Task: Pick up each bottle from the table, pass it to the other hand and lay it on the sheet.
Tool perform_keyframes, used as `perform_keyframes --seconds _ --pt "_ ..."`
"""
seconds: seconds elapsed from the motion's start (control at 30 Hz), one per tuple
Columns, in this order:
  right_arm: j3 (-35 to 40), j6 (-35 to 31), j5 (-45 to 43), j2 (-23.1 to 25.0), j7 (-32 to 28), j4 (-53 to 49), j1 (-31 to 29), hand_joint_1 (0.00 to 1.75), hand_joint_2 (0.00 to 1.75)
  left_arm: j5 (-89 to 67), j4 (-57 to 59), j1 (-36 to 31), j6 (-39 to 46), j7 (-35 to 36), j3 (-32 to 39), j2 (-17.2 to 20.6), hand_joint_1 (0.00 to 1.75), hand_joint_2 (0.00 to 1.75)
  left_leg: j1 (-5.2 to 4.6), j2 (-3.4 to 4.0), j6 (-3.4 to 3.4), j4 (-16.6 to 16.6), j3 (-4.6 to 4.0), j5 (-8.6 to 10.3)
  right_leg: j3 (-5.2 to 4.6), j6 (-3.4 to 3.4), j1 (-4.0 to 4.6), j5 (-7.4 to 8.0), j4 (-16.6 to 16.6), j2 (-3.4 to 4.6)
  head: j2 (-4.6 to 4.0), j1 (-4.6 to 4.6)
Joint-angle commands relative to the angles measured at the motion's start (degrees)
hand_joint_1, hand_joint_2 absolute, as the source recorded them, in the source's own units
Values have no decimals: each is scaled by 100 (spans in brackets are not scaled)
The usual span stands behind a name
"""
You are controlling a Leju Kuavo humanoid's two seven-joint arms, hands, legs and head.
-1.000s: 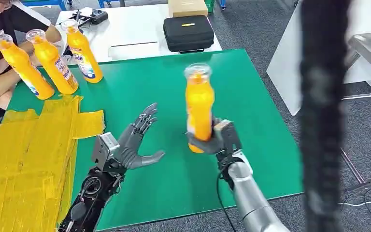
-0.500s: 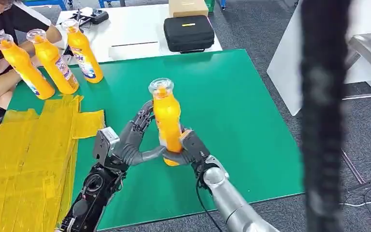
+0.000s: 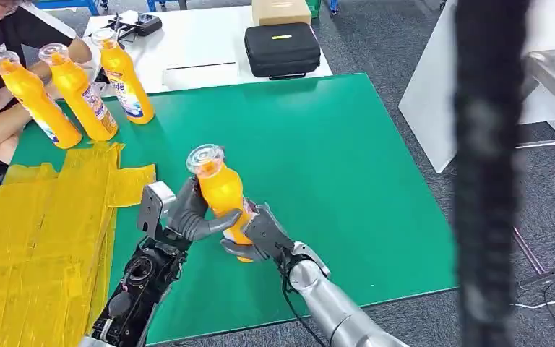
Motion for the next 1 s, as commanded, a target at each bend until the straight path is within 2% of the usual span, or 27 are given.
perform_keyframes --seconds 0.03,0.23,0.27,0.3,0.33,0.37,0.53,0.67,0.77,0.87,0.97,1.0 --pt "504 -173 136 61 -50 676 -267 175 175 -5 707 -201 96 67 -15 -20 0 175 5 7 -20 -3 34 -13 34 -4 6 -12 -4 -5 0 0" --pt "512 -227 93 72 -76 763 -295 175 175 145 824 -226 61 7 59 -51 0 175 3 7 -16 -1 23 -9 23 -2 4 -8 -2 -3 0 -2" --pt "524 -293 113 67 -104 770 -298 175 175 188 838 -226 48 -7 76 -54 51 175 11 14 -34 11 57 -32 58 -6 12 -28 7 -7 0 0" --pt "488 -493 150 70 -189 729 -276 175 175 237 844 -226 55 -27 99 -52 148 175 4 7 -18 0 28 -12 28 -3 5 -11 -1 -4 0 -2" --pt "482 -511 138 74 -203 730 -281 175 175 282 842 -223 43 -35 123 -51 168 175 6 7 -21 3 34 -16 34 -3 6 -15 1 -6 0 -2" --pt "475 -509 122 72 -213 726 -288 175 175 311 845 -227 25 -35 130 -47 175 175 6 6 -17 1 24 -11 25 -3 6 -9 -2 -5 0 0" --pt "434 -539 90 57 -221 684 -322 175 175 411 850 -226 -1 -38 186 -47 175 175 16 20 -45 22 70 -45 72 -8 17 -40 16 -8 0 0" --pt "369 -568 38 35 -249 629 -373 175 175 687 841 -224 -98 -12 329 -82 175 175 4 7 -15 1 20 -10 20 -3 4 -8 0 -3 0 0" --pt "336 -591 7 19 -272 564 -382 175 175 762 788 -218 -76 -5 374 -77 175 175 9 17 -30 12 46 -29 46 -5 11 -24 9 -1 0 -2" --pt "263 -617 -67 -36 -292 251 -288 175 175 913 658 -199 -28 16 402 -42 175 175 7 8 -25 10 36 -21 37 -4 8 -20 7 -8 0 -2" --pt "155 -520 -258 -205 -235 -584 16 175 175 1211 450 -209 -20 84 471 -24 175 175 4 3 -16 5 15 -10 17 -2 4 -10 3 -8 0 0" --pt "133 -529 -281 -239 -213 -795 97 140 175 1230 386 -199 31 91 479 -9 175 175 6 3 -20 9 22 -16 25 -3 7 -15 5 -10 0 0"
